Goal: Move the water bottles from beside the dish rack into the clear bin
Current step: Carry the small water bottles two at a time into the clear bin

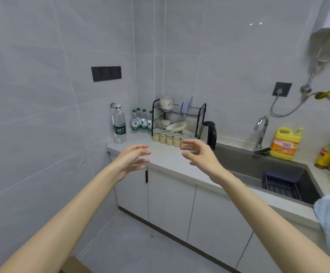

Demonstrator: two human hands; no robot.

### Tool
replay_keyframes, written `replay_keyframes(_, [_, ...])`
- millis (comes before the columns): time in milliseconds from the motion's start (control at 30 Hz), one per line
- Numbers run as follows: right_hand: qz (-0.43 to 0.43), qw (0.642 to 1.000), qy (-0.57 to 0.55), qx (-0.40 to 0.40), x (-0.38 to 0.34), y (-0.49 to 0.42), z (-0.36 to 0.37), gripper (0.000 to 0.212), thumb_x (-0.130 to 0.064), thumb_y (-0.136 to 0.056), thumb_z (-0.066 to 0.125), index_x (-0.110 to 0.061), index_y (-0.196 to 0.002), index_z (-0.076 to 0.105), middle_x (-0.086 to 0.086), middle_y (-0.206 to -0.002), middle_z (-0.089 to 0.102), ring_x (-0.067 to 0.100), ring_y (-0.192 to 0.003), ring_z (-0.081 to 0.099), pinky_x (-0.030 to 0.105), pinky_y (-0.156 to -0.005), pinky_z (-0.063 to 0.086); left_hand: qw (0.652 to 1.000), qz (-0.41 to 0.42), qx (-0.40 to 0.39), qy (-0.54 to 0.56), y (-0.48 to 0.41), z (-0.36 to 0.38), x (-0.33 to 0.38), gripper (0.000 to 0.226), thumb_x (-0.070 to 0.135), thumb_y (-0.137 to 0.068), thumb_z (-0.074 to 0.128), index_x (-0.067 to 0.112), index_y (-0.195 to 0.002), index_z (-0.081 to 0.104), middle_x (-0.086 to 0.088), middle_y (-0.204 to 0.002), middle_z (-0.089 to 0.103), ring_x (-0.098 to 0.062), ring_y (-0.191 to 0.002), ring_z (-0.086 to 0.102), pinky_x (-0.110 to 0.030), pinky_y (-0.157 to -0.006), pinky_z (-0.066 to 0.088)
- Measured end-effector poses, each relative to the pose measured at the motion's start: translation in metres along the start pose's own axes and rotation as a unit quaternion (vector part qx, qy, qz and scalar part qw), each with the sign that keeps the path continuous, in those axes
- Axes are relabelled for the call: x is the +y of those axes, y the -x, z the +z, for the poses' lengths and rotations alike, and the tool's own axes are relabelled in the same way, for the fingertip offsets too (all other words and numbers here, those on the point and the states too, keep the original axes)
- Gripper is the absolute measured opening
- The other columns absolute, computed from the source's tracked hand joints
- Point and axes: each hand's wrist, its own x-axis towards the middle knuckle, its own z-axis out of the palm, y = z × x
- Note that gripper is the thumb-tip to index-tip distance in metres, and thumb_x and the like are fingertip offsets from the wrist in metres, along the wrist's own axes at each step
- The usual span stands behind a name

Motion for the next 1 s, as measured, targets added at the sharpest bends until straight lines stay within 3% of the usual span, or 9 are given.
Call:
replay_keyframes(167, [-0.009, 1.0, -0.012, -0.024, 0.01, -0.101, 0.032, 0.034, -0.01, -0.091, 0.062, -0.017, -0.124, 0.059, 0.001, -0.115, 0.067, 0.009, -0.091, 0.062, 0.015, -0.069, 0.045, 0.999, 0.009, 0.05, -0.004, -0.078, -0.037, 0.013, 0.031, 0.019, -0.091, 0.061, 0.023, -0.121, 0.061, 0.005, -0.109, 0.068, -0.015, -0.095, 0.066, -0.032, -0.087, 0.054])
replay_keyframes(333, [-0.028, 0.999, 0.003, -0.033, 0.026, -0.186, 0.062, 0.034, -0.01, -0.09, 0.062, -0.017, -0.123, 0.06, -0.002, -0.114, 0.068, 0.009, -0.098, 0.063, 0.015, -0.071, 0.044, 0.996, 0.024, 0.079, -0.015, -0.156, -0.068, 0.017, 0.03, 0.021, -0.09, 0.062, 0.025, -0.12, 0.061, 0.009, -0.104, 0.066, -0.012, -0.093, 0.065, -0.026, -0.078, 0.055])
replay_keyframes(500, [-0.041, 0.998, 0.022, -0.035, 0.045, -0.275, 0.09, 0.034, -0.012, -0.09, 0.064, -0.02, -0.122, 0.06, -0.003, -0.114, 0.068, 0.014, -0.101, 0.066, 0.023, -0.08, 0.048, 0.995, 0.045, 0.082, -0.027, -0.249, -0.098, 0.017, 0.03, 0.022, -0.091, 0.059, 0.025, -0.121, 0.06, 0.011, -0.103, 0.063, -0.01, -0.089, 0.063, -0.026, -0.078, 0.054])
replay_keyframes(633, [-0.047, 0.997, 0.046, -0.032, 0.053, -0.346, 0.111, 0.034, -0.01, -0.09, 0.063, -0.02, -0.122, 0.059, 0.0, -0.116, 0.067, 0.015, -0.103, 0.066, 0.031, -0.092, 0.052, 0.995, 0.056, 0.074, -0.048, -0.329, -0.121, 0.026, 0.031, 0.02, -0.092, 0.058, 0.023, -0.123, 0.059, 0.002, -0.111, 0.063, -0.012, -0.091, 0.061, -0.028, -0.082, 0.053])
replay_keyframes(800, [-0.053, 0.995, 0.077, -0.022, 0.063, -0.431, 0.129, 0.035, -0.008, -0.09, 0.063, -0.015, -0.124, 0.059, -0.003, -0.119, 0.064, 0.013, -0.103, 0.064, 0.029, -0.093, 0.052, 0.993, 0.064, 0.069, -0.071, -0.427, -0.141, 0.046, 0.031, 0.019, -0.094, 0.054, 0.022, -0.125, 0.056, -0.002, -0.113, 0.059, -0.014, -0.094, 0.058, -0.026, -0.075, 0.05])
replay_keyframes(933, [-0.039, 0.995, 0.088, -0.011, 0.079, -0.492, 0.139, 0.035, -0.013, -0.09, 0.063, -0.017, -0.125, 0.059, -0.004, -0.121, 0.064, 0.013, -0.103, 0.064, 0.032, -0.092, 0.053, 0.994, 0.056, 0.069, -0.071, -0.495, -0.144, 0.051, 0.035, 0.013, -0.094, 0.049, 0.018, -0.128, 0.054, -0.002, -0.093, 0.055, -0.014, -0.09, 0.052, -0.035, -0.091, 0.049])
replay_keyframes(1000, [-0.036, 0.996, 0.086, -0.011, 0.087, -0.521, 0.144, 0.036, -0.013, -0.09, 0.064, -0.017, -0.125, 0.059, -0.004, -0.121, 0.065, 0.012, -0.104, 0.064, 0.03, -0.092, 0.053, 0.994, 0.047, 0.066, -0.077, -0.527, -0.146, 0.049, 0.036, 0.013, -0.093, 0.049, 0.018, -0.128, 0.055, -0.002, -0.097, 0.056, -0.013, -0.091, 0.052, -0.034, -0.09, 0.048])
